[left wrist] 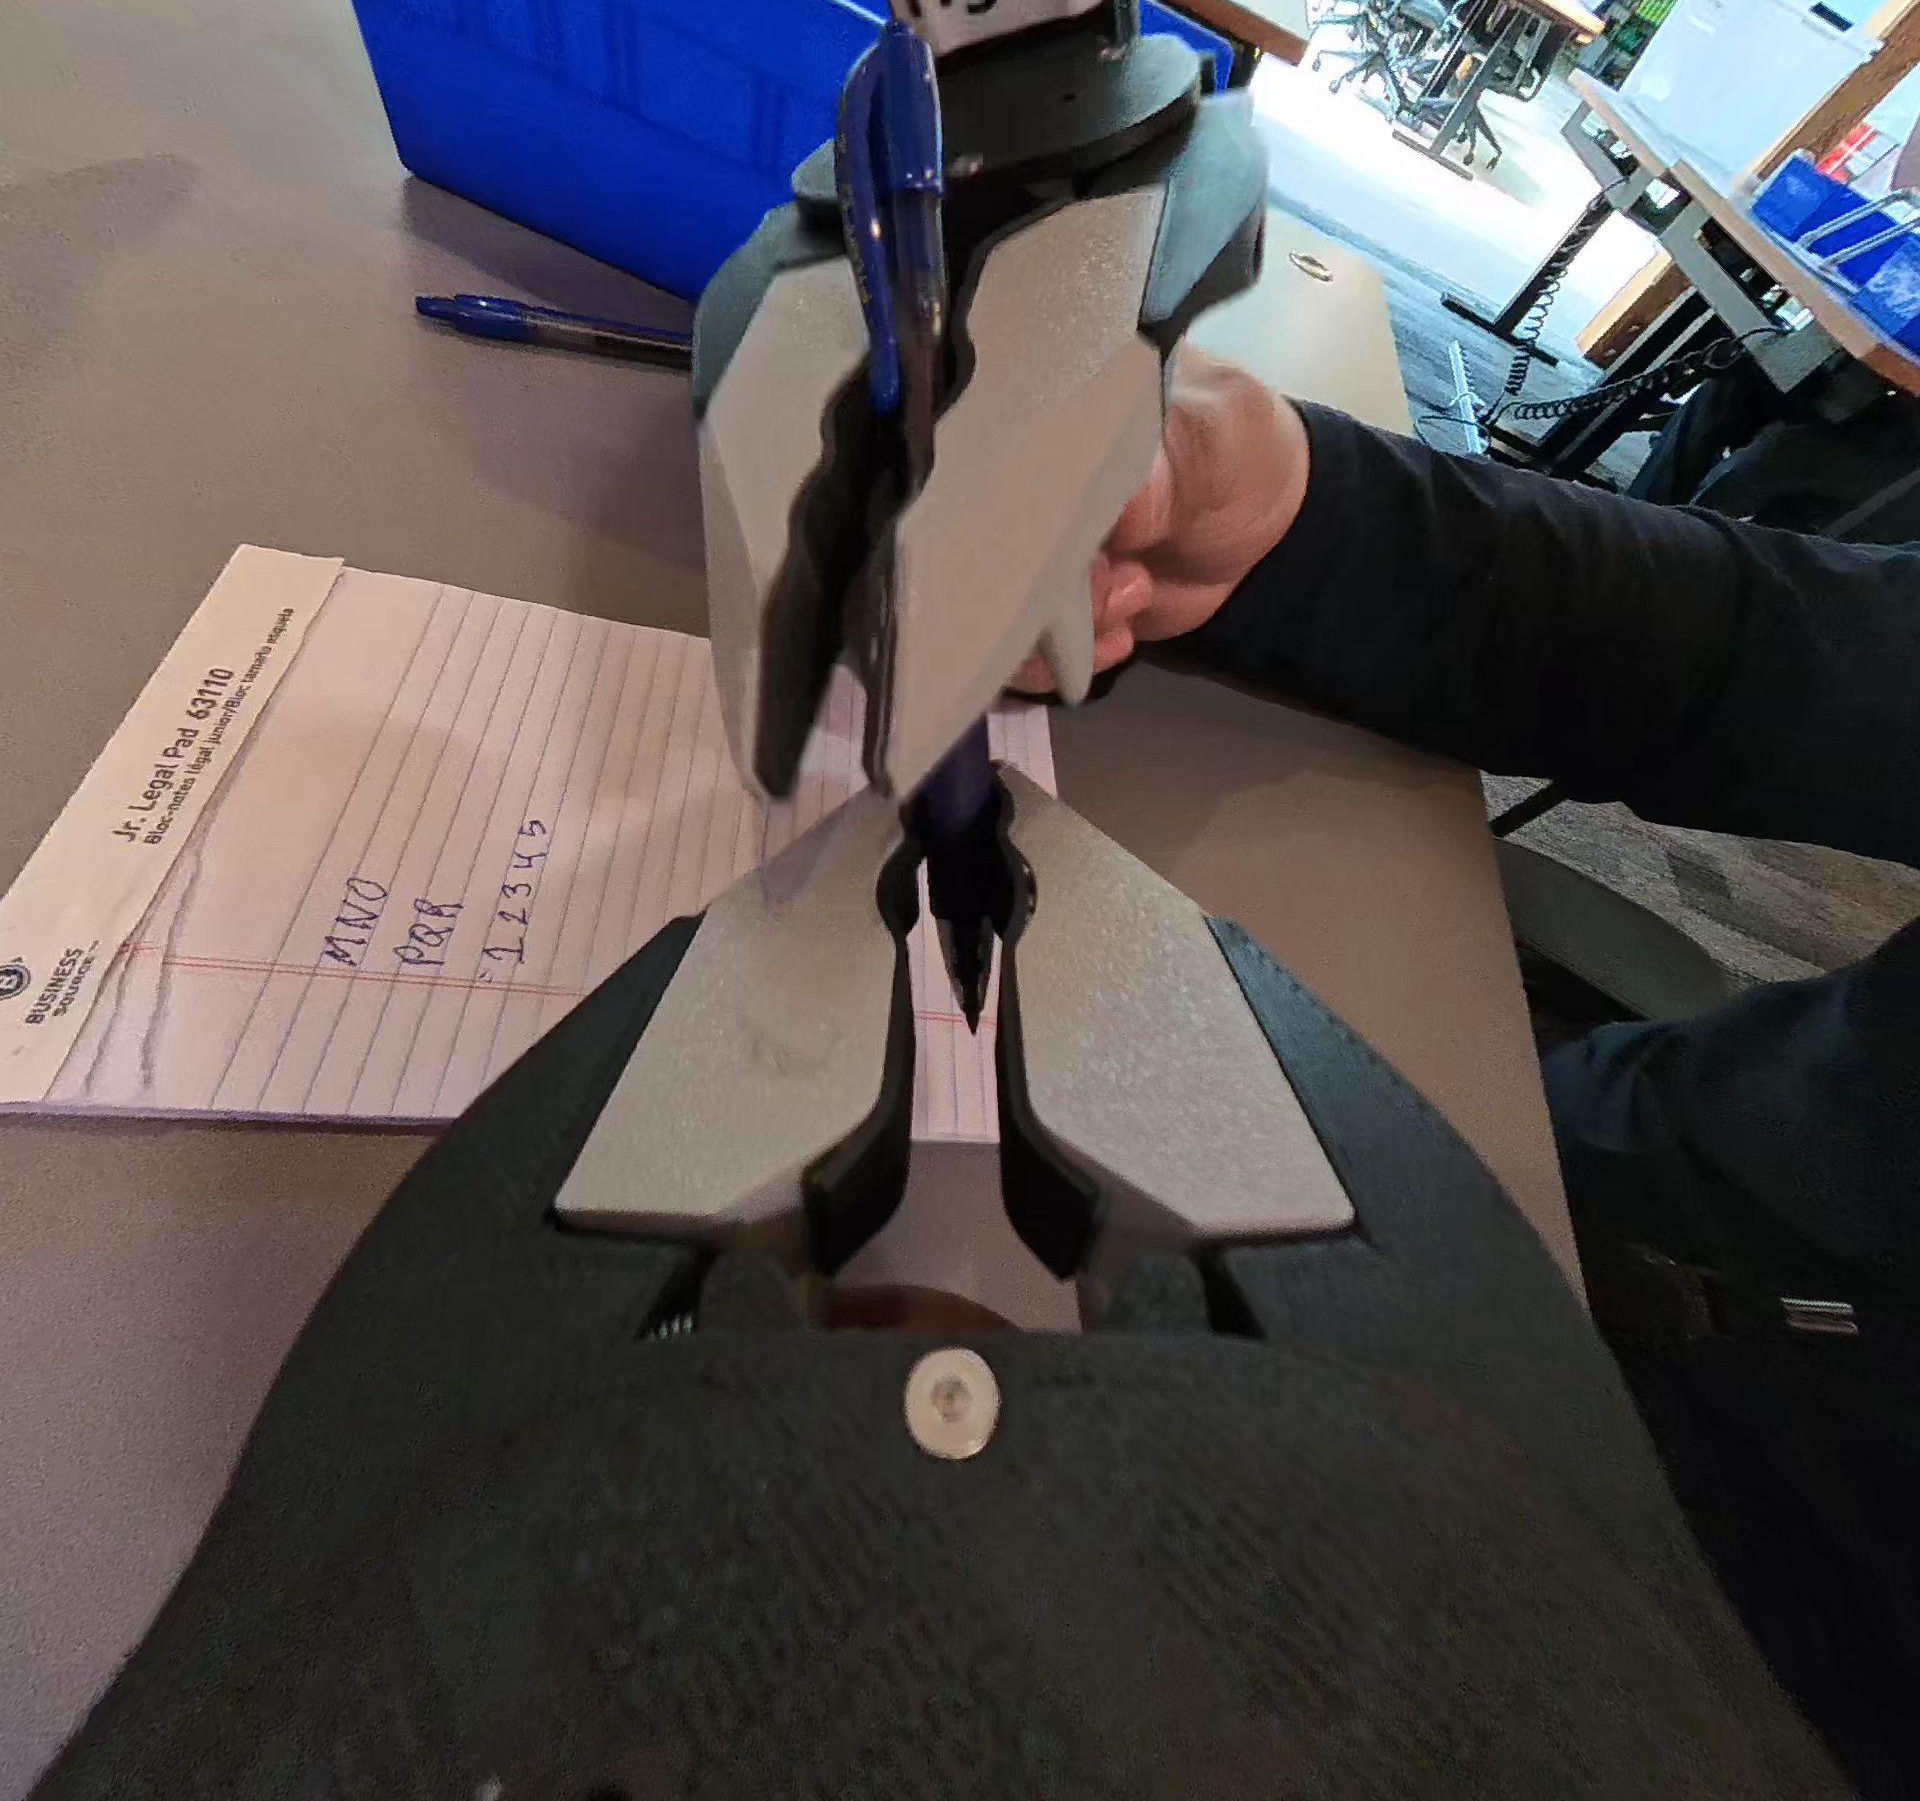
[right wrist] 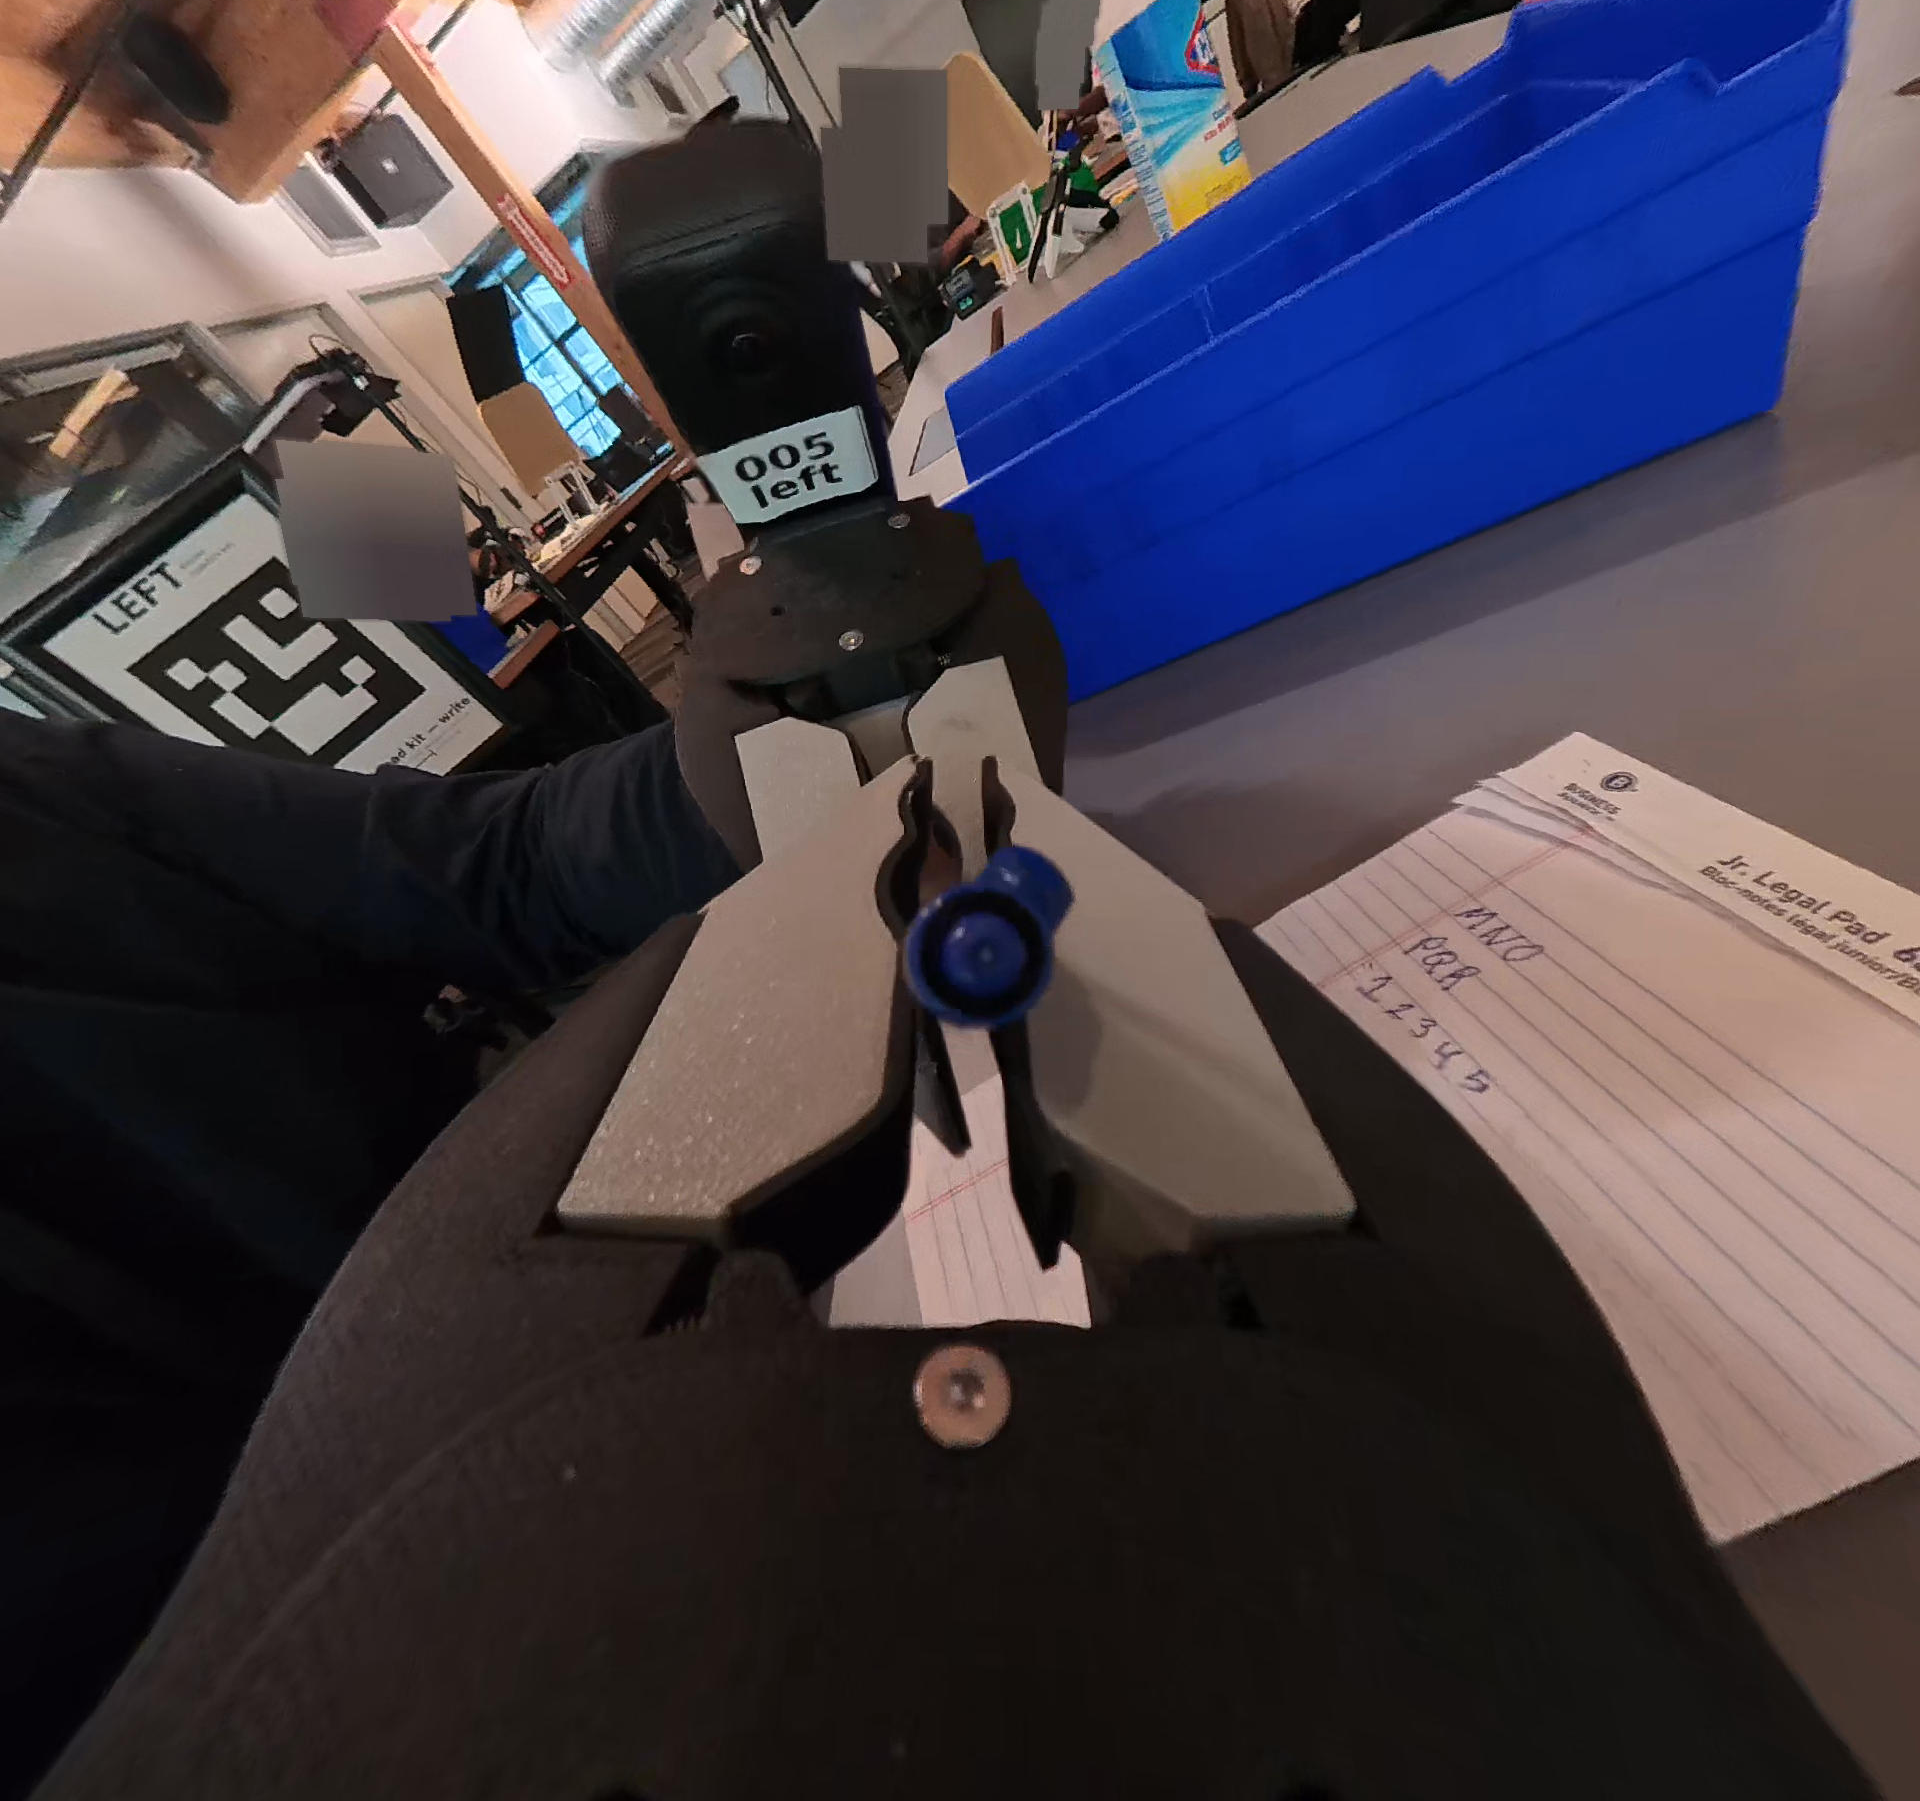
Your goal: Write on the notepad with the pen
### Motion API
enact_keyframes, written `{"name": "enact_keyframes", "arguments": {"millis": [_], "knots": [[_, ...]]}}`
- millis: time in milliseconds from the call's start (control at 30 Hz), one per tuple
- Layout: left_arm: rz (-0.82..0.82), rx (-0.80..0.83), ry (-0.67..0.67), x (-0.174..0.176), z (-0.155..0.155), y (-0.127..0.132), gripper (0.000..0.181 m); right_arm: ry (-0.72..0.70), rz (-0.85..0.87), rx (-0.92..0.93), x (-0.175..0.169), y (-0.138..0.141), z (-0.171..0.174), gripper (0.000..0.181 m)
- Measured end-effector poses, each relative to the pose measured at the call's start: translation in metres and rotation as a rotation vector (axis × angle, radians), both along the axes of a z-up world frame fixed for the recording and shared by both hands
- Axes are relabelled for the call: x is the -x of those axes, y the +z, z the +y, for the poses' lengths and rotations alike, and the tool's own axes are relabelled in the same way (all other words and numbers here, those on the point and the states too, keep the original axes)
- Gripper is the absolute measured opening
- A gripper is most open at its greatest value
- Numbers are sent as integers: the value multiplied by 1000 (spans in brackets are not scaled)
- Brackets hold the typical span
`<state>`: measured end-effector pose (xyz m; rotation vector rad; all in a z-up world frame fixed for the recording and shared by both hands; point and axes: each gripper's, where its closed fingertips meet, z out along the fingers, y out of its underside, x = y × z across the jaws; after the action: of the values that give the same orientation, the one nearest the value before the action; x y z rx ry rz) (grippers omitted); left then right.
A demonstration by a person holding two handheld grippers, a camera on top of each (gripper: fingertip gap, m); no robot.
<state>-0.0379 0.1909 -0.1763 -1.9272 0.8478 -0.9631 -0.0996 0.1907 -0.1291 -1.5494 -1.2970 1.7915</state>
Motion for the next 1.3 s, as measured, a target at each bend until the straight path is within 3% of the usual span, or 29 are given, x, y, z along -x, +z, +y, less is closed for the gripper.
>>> {"name": "enact_keyframes", "arguments": {"millis": [200,300,600,1167,1300], "knots": [[23,5,-15,-3,-3,-5,6,-141,229,101,-26,44,37,13],[36,-7,-16,-4,-3,-6,6,-184,313,144,-40,57,50,0],[78,-49,-8,-7,-2,-8,6,-120,301,174,-32,53,39,0],[151,-53,52,0,6,-19,4,-196,203,58,-21,33,41,0],[110,-69,46,-2,6,-10,4,-189,294,124,-27,44,43,0]]}}
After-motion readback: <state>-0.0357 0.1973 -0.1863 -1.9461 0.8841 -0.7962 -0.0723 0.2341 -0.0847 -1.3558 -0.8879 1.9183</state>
